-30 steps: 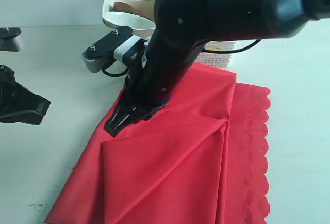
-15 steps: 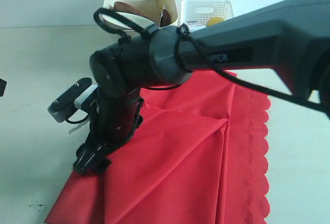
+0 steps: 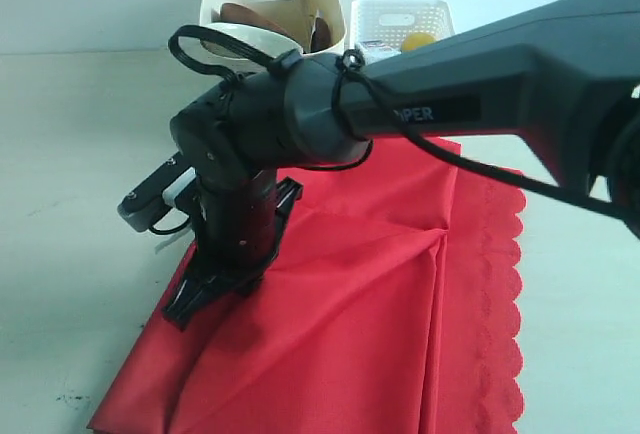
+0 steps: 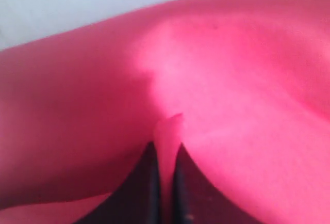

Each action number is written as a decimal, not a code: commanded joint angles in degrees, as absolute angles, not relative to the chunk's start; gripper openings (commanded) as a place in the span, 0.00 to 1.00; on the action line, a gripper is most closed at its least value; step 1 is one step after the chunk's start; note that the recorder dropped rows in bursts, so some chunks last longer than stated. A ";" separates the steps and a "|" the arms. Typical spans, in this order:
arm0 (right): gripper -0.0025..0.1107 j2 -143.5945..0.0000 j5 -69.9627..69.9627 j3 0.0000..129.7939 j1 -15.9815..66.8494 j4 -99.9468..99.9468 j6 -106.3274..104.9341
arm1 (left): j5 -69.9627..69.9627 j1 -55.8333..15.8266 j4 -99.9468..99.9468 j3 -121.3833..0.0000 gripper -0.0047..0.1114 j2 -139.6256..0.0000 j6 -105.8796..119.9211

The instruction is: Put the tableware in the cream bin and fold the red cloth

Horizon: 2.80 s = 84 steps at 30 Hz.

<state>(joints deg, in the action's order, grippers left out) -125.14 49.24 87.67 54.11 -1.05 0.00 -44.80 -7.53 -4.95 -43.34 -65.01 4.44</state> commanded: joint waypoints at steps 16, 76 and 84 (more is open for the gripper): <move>0.02 -97.47 40.21 51.84 53.93 -0.40 15.44 | -44.63 -7.43 -5.89 -43.15 0.05 -64.52 4.52; 0.02 -89.41 37.01 43.73 35.94 -33.54 41.73 | -45.59 -7.43 -9.72 -43.15 0.05 -64.52 7.55; 0.02 -98.68 35.08 50.61 31.82 -33.40 40.51 | -45.59 -7.43 -9.72 -43.15 0.05 -64.52 7.75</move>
